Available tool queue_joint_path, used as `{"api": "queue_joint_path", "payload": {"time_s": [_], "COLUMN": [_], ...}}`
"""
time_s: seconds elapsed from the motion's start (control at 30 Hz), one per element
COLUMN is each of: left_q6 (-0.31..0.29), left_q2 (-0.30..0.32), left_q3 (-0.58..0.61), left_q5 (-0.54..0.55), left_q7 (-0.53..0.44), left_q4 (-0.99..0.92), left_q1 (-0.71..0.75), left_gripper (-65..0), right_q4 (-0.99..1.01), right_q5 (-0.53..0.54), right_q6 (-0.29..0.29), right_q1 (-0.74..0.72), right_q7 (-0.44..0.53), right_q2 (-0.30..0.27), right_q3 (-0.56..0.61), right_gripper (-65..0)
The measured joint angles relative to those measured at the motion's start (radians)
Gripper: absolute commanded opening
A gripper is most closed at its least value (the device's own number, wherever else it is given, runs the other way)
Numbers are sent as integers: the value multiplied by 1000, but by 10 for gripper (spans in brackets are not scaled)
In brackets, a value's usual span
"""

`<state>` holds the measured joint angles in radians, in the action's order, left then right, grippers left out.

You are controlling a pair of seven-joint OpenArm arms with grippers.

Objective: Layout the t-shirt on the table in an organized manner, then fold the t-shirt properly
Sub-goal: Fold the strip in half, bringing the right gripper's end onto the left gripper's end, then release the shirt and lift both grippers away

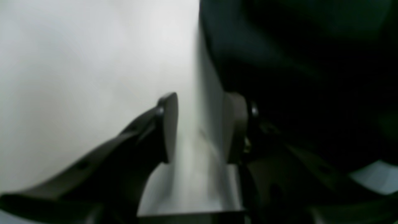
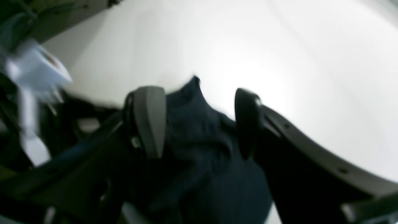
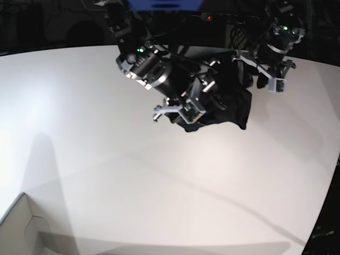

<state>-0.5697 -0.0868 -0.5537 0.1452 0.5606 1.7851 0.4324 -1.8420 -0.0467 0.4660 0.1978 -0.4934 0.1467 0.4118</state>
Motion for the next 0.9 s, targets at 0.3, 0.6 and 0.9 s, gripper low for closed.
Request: {"api": "queue_joint_path", "payload": {"time_s": [0.3,0.6,0.9], "left_q6": [-3,-3,-3], "left_q2": [-4,38,109], "left_q3": [-94,-376,-486], "left_q5": [77,241,339], "left_q7": [5,8,8], "left_q4": [108,102,73], "left_q1": [64,82,71], "left_gripper": [-413,-413,-413], "right_q4": [96,154,105], "right_q5": [-2,-3,-28], "right_q6": [1,0,7], "right_q1": [16,6,29], "right_q7": [3,8,5], "right_q2": [0,-2,-19], "right_q3": [-48,-30,230], "right_gripper": [-291,-356,-410]}}
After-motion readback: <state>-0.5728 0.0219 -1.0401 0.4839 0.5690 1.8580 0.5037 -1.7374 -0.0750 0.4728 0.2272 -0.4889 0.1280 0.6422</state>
